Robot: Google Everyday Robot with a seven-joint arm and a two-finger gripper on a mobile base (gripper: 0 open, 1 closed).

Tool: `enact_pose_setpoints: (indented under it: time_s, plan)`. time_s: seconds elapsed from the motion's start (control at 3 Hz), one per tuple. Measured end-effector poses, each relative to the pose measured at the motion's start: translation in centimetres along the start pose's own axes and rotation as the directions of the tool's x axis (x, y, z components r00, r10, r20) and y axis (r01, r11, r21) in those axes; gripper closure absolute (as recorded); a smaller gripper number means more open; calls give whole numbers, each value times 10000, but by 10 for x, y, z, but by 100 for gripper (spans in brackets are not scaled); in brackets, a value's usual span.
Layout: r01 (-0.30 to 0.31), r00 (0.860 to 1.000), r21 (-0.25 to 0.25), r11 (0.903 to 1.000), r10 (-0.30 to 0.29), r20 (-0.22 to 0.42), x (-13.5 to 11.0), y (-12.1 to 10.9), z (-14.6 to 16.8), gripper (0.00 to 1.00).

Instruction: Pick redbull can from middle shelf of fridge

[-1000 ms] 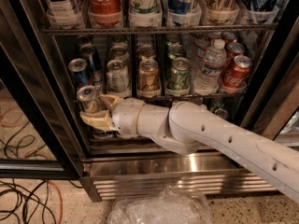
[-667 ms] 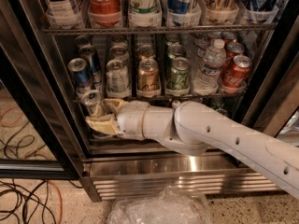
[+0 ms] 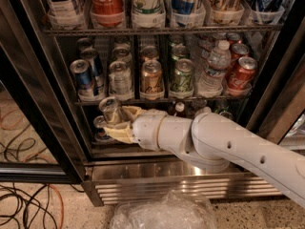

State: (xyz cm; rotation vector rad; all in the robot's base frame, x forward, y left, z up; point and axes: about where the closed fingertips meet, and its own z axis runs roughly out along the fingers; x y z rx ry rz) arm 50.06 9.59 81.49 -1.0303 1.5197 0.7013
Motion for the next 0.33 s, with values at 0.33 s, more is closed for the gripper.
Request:
enact_pose_setpoints:
  time_s: [0.33]
  plan:
    - [0, 10000, -1, 10000, 0, 0, 0, 0, 0, 100]
